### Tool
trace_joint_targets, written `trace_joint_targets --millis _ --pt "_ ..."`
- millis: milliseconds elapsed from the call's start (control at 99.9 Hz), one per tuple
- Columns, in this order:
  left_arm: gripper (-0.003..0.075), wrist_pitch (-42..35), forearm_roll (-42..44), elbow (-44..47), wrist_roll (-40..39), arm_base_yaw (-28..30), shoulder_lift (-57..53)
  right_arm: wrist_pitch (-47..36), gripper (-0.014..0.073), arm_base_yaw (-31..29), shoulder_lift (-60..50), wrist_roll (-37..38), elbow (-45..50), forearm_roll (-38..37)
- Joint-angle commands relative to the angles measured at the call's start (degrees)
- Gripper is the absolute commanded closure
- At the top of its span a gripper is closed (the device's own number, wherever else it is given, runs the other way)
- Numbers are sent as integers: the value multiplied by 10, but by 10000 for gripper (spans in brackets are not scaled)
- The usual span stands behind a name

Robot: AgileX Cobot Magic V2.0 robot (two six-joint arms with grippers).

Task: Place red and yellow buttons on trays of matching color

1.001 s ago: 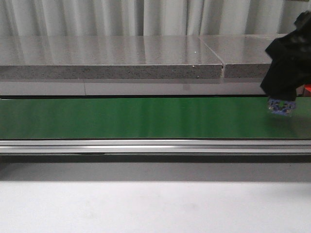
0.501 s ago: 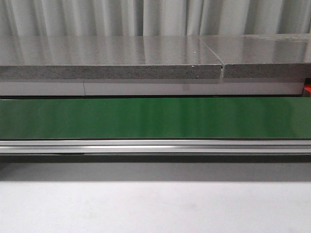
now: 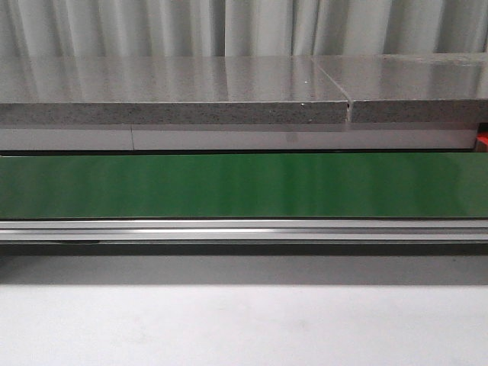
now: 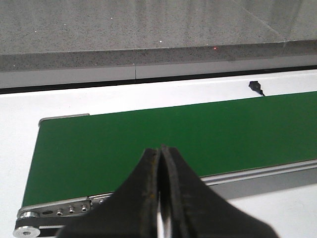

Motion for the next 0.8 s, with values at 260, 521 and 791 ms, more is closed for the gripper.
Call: trace_joint_targets --millis 260,521,791 --pt "739 -41 -8 -16 0 -4 3 -13 368 -65 61 0 -17 2" --pt "739 -41 -8 -16 0 -4 3 -21 368 -66 96 0 7 2" --pt "739 -41 -8 -16 0 -4 3 -95 368 -66 105 0 89 2"
